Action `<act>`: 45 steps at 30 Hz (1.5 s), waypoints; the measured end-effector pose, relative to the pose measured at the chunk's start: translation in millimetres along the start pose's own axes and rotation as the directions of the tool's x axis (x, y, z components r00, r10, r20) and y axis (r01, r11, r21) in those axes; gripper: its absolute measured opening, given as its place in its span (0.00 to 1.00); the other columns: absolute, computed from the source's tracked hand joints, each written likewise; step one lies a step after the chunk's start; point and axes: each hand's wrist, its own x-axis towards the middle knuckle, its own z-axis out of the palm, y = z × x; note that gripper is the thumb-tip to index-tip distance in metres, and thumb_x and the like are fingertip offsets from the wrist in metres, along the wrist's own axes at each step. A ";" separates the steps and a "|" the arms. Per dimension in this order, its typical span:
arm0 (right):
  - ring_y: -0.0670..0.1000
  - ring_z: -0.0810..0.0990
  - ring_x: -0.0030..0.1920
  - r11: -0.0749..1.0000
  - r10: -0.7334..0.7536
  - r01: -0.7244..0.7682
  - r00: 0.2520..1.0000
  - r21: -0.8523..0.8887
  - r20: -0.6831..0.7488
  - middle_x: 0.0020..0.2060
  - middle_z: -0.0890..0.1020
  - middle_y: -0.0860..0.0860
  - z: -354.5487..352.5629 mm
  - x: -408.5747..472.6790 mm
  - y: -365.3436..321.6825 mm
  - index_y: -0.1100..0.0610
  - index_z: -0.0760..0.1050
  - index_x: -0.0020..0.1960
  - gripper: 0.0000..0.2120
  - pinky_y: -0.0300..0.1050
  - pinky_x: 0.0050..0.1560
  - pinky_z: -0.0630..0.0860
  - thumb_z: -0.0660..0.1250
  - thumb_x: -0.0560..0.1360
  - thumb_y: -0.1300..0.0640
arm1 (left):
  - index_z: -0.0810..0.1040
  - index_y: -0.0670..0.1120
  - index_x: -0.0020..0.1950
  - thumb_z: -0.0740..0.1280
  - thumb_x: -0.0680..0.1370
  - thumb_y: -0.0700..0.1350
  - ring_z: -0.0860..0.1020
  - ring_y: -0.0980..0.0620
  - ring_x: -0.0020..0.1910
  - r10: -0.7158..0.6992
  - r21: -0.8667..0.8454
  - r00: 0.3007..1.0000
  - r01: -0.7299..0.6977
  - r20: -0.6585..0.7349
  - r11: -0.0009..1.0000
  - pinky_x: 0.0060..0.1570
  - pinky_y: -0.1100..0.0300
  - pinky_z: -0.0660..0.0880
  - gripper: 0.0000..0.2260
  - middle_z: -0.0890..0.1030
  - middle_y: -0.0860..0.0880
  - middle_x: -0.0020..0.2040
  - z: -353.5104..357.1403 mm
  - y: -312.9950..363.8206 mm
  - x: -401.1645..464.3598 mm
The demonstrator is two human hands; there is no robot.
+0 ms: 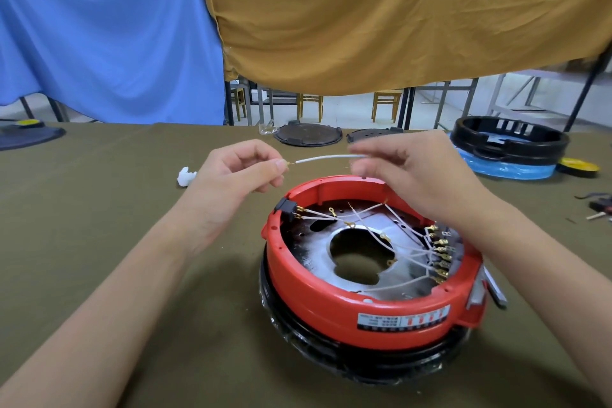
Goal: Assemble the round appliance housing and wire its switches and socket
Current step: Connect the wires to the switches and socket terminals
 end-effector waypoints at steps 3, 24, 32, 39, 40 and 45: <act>0.39 0.80 0.57 0.935 0.017 0.017 0.996 0.353 -0.092 0.57 0.83 0.43 -13.6 2.0 -1.8 0.48 0.75 0.66 0.20 0.37 0.61 0.75 0.67 0.76 0.44 | 0.81 0.46 0.42 0.71 0.75 0.45 0.76 0.57 0.38 0.022 0.077 0.999 -0.025 0.035 0.997 0.44 0.65 0.73 0.03 0.80 0.51 0.36 1.0 1.4 -1.8; 0.45 0.78 0.34 0.999 0.019 -0.029 0.977 0.044 0.212 0.34 0.82 0.46 21.7 6.7 -23.8 0.50 0.79 0.43 0.04 0.35 0.36 0.74 0.68 0.77 0.55 | 0.84 0.49 0.50 0.70 0.78 0.47 0.82 0.48 0.41 -0.009 0.210 1.000 0.012 -0.013 0.978 0.42 0.52 0.80 0.04 0.83 0.46 0.43 18.0 2.1 -4.5; 0.34 0.73 0.33 0.993 0.085 -0.042 0.903 -0.109 0.422 0.34 0.77 0.42 28.9 8.8 -32.6 0.50 0.76 0.46 0.06 0.29 0.35 0.68 0.63 0.81 0.52 | 0.80 0.53 0.59 0.62 0.82 0.44 0.81 0.47 0.49 -0.336 0.206 0.941 0.339 -0.048 0.918 0.58 0.46 0.76 0.10 0.83 0.47 0.55 29.6 -15.0 -5.2; 0.57 0.79 0.40 0.971 0.099 0.027 0.861 -0.239 0.498 0.41 0.83 0.58 33.2 14.2 -45.3 0.63 0.80 0.48 0.13 0.45 0.41 0.72 0.60 0.80 0.56 | 0.80 0.50 0.59 0.58 0.82 0.42 0.77 0.36 0.59 -0.380 0.167 0.922 0.387 -0.073 0.907 0.64 0.38 0.72 0.13 0.83 0.42 0.56 32.5 -15.0 -6.6; 0.58 0.79 0.41 0.969 0.096 0.033 0.860 -0.243 0.501 0.42 0.83 0.60 34.6 14.1 -46.3 0.65 0.80 0.48 0.13 0.47 0.42 0.71 0.61 0.80 0.57 | 0.80 0.50 0.59 0.58 0.83 0.42 0.77 0.36 0.59 -0.381 0.166 0.922 0.388 -0.074 0.906 0.64 0.38 0.71 0.13 0.83 0.42 0.56 33.0 -14.8 -6.7; 0.57 0.80 0.41 0.968 0.091 0.034 0.875 -0.247 0.476 0.41 0.84 0.59 40.1 13.5 -48.5 0.65 0.81 0.47 0.13 0.47 0.43 0.71 0.62 0.79 0.57 | 0.80 0.49 0.59 0.57 0.82 0.41 0.78 0.37 0.59 -0.380 0.158 0.921 0.389 -0.083 0.908 0.65 0.39 0.71 0.13 0.83 0.41 0.56 34.0 -15.2 -5.8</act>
